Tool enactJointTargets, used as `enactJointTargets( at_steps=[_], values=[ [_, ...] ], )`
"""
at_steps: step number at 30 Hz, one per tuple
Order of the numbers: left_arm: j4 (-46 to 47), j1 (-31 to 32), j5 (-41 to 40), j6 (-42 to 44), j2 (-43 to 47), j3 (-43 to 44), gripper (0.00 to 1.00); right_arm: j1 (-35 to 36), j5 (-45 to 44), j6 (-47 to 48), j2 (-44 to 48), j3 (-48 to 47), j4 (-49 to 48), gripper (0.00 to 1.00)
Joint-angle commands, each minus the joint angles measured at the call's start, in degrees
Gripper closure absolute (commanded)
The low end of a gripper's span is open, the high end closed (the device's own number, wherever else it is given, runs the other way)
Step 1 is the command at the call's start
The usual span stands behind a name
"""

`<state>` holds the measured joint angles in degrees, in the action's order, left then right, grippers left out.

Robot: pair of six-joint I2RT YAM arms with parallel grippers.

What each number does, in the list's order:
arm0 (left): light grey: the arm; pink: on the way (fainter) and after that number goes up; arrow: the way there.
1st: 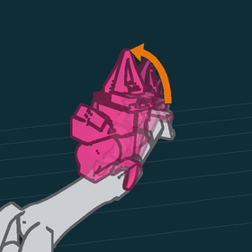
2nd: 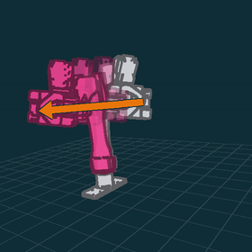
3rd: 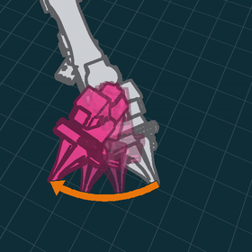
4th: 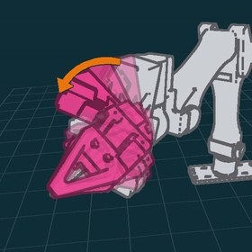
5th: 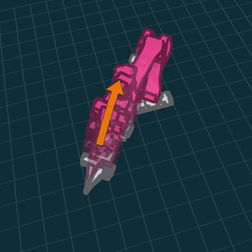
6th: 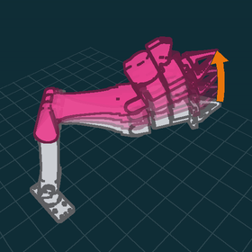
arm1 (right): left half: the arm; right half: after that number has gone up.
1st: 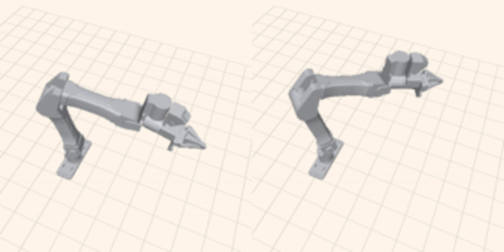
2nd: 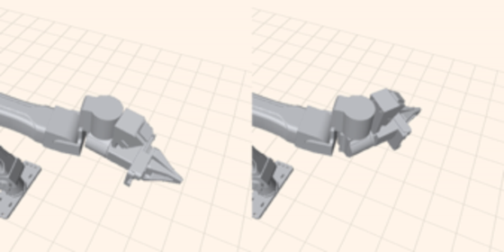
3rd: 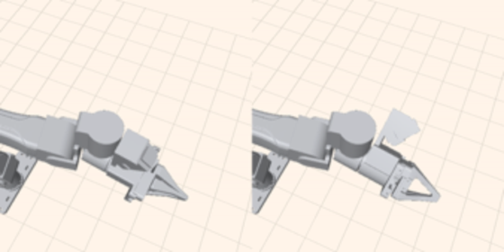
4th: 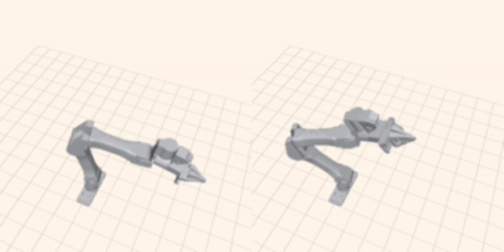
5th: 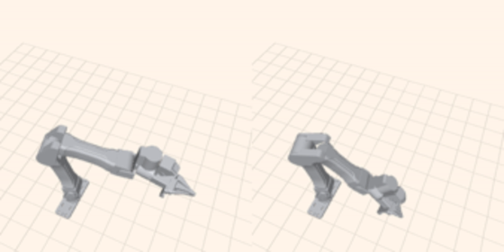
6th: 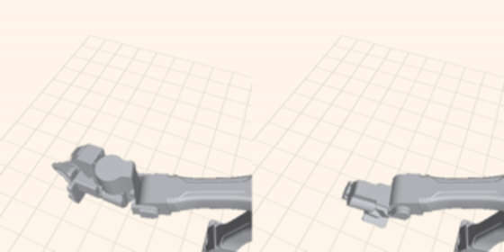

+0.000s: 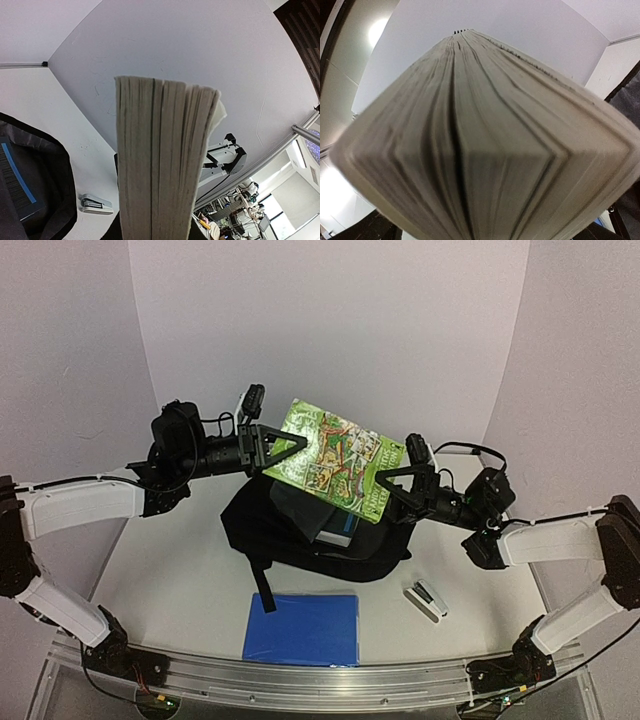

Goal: Pack the student bag
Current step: Place the book in the student bag.

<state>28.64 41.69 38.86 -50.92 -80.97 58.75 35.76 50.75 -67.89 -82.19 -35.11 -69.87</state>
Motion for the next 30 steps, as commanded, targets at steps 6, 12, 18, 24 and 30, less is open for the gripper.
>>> enactJointTargets(
  at_steps=[6,12,18,24,30],
  values=[
    [7.2,0.1,-2.6,0.0,1.2,-1.1,1.00,0.4,-3.5,-2.0,3.2,-1.1,-6.7,0.07],
    [6.9,0.1,-2.4,-0.3,0.2,-0.9,1.00,0.4,-5.1,-0.7,4.3,-1.0,-6.9,0.13],
    [6.8,0.1,-0.1,-1.5,-1.7,0.5,1.00,0.4,-5.3,-0.3,2.3,-1.9,-7.1,0.25],
    [7.0,0.1,0.7,-2.8,-2.2,0.1,1.00,0.4,-6.9,0.4,0.3,-2.4,-7.3,0.38],
    [6.1,0.1,-0.3,-2.5,-2.2,-0.5,1.00,0.4,-7.5,0.7,-1.0,-3.2,-7.5,0.69]
  ],
)
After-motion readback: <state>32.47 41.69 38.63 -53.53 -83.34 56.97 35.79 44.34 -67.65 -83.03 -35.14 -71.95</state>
